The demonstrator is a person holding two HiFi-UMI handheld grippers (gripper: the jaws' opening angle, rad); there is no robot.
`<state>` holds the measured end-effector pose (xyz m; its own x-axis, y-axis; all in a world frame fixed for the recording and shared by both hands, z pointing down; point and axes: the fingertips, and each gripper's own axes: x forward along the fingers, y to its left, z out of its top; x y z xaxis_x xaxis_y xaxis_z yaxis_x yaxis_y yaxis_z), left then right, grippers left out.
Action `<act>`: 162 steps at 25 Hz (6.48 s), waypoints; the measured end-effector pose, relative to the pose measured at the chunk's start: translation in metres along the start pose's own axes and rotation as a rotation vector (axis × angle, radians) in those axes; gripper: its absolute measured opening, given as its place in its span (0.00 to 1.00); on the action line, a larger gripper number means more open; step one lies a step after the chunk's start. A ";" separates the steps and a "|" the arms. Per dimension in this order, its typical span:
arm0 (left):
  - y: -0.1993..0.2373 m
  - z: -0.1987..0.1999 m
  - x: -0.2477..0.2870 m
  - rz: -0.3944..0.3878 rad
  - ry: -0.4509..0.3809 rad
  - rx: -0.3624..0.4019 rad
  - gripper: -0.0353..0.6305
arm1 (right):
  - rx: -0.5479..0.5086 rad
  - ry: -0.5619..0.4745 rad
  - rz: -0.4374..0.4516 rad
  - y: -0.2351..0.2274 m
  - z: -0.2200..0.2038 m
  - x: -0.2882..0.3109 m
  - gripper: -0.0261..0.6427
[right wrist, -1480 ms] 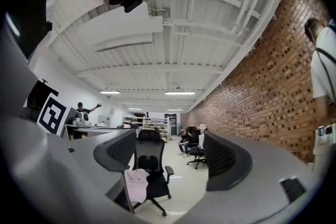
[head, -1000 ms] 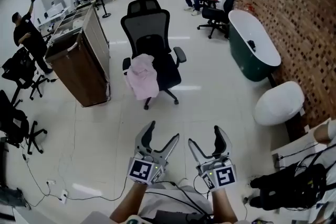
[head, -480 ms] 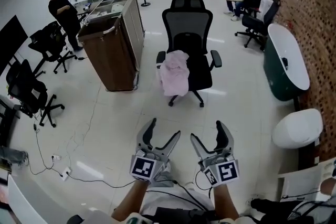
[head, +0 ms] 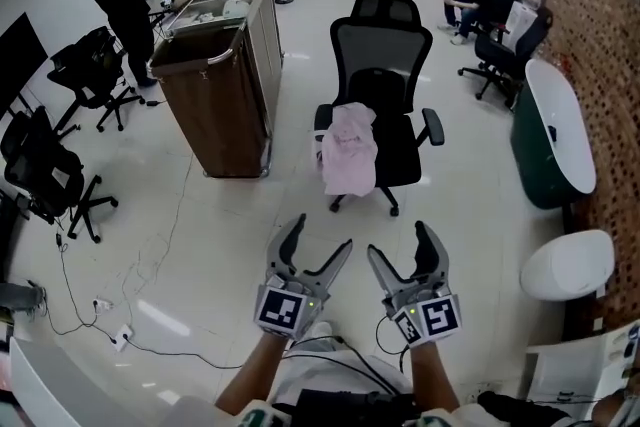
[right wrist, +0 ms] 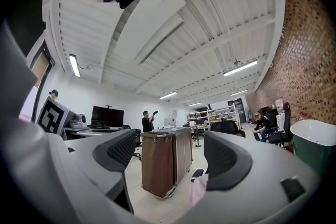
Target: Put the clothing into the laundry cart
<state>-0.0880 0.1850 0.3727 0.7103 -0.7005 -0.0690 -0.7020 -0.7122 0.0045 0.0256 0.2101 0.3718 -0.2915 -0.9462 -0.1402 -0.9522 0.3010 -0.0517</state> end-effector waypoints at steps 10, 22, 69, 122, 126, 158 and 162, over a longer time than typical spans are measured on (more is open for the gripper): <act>0.080 -0.014 0.039 0.023 -0.001 -0.065 0.59 | -0.020 0.052 0.032 0.011 -0.025 0.087 0.67; 0.164 -0.033 0.154 0.125 0.014 -0.042 0.59 | 0.035 0.042 0.078 -0.085 -0.054 0.212 0.67; 0.454 -0.177 0.506 -0.139 0.271 -0.085 0.59 | 0.138 0.415 -0.045 -0.247 -0.260 0.592 0.67; 0.487 -0.145 0.545 0.035 0.163 -0.225 0.59 | 0.612 0.041 0.038 -0.385 -0.171 0.666 0.25; 0.514 -0.101 0.509 0.108 0.069 -0.124 0.59 | 0.560 -0.055 0.210 -0.326 -0.082 0.686 0.25; 0.632 0.042 0.182 0.851 -0.092 0.135 0.59 | -0.015 0.345 0.825 0.178 -0.111 1.045 0.68; 0.633 0.038 0.182 0.849 -0.081 0.119 0.59 | -0.022 0.322 0.845 0.177 -0.124 1.024 0.68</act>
<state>-0.4053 -0.3914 0.3256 -0.0607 -0.9852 -0.1602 -0.9978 0.0644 -0.0175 -0.4530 -0.7201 0.3416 -0.9026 -0.3993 0.1611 -0.4099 0.9114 -0.0376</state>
